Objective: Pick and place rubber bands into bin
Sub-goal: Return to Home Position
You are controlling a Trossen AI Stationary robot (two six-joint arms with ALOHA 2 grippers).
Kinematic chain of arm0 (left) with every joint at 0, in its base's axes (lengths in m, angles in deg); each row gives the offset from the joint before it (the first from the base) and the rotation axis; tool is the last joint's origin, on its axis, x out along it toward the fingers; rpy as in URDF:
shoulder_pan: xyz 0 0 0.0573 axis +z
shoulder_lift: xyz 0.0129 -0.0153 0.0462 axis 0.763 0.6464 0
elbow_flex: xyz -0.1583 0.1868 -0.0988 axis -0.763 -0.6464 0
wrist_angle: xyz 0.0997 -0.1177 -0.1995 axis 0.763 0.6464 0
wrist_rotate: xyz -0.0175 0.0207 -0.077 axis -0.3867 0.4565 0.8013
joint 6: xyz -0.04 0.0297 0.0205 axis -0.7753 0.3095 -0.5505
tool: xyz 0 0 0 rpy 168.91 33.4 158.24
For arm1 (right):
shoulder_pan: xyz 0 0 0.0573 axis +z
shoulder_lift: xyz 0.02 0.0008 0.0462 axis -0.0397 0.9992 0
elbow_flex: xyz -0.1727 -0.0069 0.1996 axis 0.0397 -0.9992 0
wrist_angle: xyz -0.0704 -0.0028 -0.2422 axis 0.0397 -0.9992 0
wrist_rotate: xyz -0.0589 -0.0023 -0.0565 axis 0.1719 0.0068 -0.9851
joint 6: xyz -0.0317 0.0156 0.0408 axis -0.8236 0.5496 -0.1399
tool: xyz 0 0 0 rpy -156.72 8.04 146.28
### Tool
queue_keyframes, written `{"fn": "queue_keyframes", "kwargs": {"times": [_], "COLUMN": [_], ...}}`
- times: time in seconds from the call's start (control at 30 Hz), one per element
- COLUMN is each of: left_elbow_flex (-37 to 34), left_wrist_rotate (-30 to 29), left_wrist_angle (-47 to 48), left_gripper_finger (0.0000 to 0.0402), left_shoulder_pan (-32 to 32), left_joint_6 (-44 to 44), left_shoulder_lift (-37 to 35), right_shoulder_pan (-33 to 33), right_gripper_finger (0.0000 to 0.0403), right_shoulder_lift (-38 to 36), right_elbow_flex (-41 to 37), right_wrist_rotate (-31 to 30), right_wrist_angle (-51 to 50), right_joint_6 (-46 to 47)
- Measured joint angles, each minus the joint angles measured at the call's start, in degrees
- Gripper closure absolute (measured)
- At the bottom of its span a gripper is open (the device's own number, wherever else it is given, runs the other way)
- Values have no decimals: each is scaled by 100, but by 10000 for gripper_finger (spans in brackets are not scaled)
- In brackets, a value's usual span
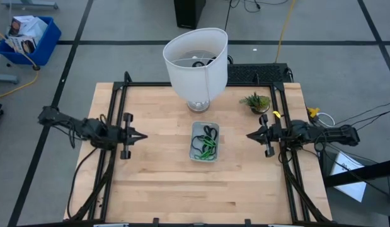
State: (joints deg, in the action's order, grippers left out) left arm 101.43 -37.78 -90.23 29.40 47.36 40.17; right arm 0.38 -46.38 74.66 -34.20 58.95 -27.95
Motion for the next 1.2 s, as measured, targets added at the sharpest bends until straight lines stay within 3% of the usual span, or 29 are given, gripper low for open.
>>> {"fn": "queue_keyframes", "kwargs": {"times": [0.37, 0.67, 0.9, 1.2], "left_elbow_flex": [-1136, -1158, -1276, -1276], "left_wrist_rotate": [-224, 1406, 1494, 1490], "left_wrist_angle": [444, 999, 1205, 1237], "left_gripper_finger": [401, 401, 401, 382], "left_shoulder_pan": [304, 1035, 1116, 1238], "left_joint_6": [-116, -947, -1122, -1938], "left_shoulder_lift": [-1819, -1802, -1769, -1652], "right_shoulder_pan": [0, 0, -71, -262], "right_gripper_finger": [403, 403, 403, 403], "right_shoulder_lift": [-145, -146, -138, -145], "right_elbow_flex": [-4, -51, -278, -284], "right_wrist_rotate": [-9, 9, -448, -450], "right_wrist_angle": [-11, -92, -425, -355], "right_joint_6": [-91, -25, 372, 380]}}
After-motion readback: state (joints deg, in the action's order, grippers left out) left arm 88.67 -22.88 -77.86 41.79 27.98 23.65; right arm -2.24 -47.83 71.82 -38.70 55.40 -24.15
